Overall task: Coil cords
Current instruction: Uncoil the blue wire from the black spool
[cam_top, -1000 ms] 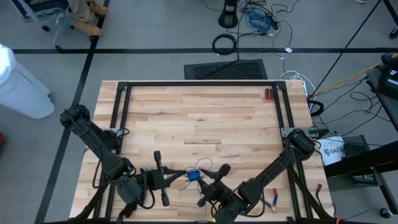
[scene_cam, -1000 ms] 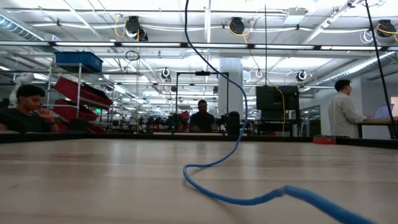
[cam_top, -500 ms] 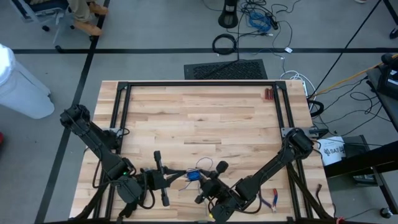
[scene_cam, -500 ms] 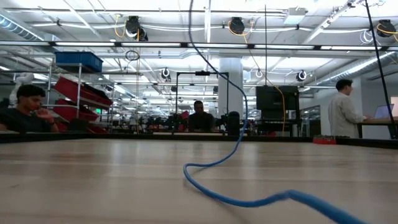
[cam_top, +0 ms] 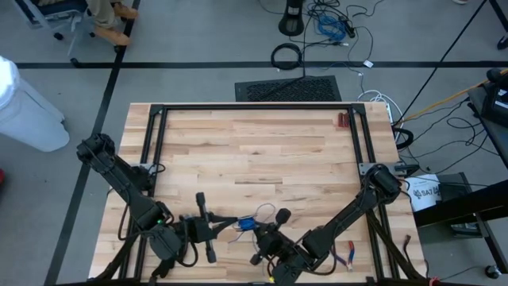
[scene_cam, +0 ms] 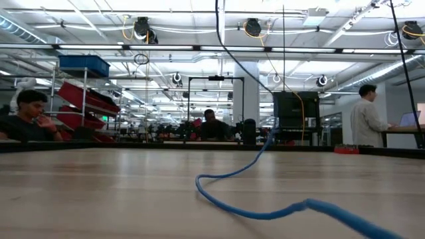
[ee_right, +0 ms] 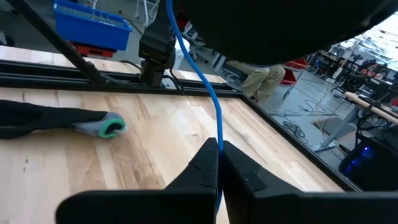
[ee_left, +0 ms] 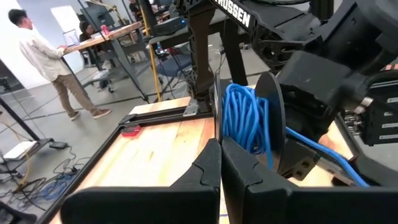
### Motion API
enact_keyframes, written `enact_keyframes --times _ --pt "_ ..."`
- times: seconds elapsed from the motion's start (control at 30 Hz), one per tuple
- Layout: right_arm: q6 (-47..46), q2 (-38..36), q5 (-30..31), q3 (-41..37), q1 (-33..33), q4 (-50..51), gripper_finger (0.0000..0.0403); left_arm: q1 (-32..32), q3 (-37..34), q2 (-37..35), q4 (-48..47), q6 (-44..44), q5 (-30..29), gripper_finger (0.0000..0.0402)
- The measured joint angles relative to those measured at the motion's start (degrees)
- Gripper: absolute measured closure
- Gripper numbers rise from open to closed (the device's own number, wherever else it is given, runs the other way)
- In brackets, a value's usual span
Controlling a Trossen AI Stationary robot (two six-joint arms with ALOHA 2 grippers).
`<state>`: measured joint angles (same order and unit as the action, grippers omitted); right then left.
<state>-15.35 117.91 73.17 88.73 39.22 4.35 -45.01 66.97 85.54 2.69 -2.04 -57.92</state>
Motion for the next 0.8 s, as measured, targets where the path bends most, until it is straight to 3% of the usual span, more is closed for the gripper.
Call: enact_keyframes --times 0.17,0.53,0.8 --pt "3.41 0.0 -0.14 0.0 0.61 -3.44 0.0402 0.0 0.01 0.0 -3.82 0.21 -3.35 0.0401" --pt "22.92 -0.14 1.03 0.04 2.96 -21.59 0.0403 0.02 0.01 0.0 -5.52 0.28 -4.1 0.0401" --pt "39.27 -0.26 9.29 0.04 5.69 -33.25 0.0403 -0.18 0.01 0.0 -5.56 0.28 -4.08 0.0401"
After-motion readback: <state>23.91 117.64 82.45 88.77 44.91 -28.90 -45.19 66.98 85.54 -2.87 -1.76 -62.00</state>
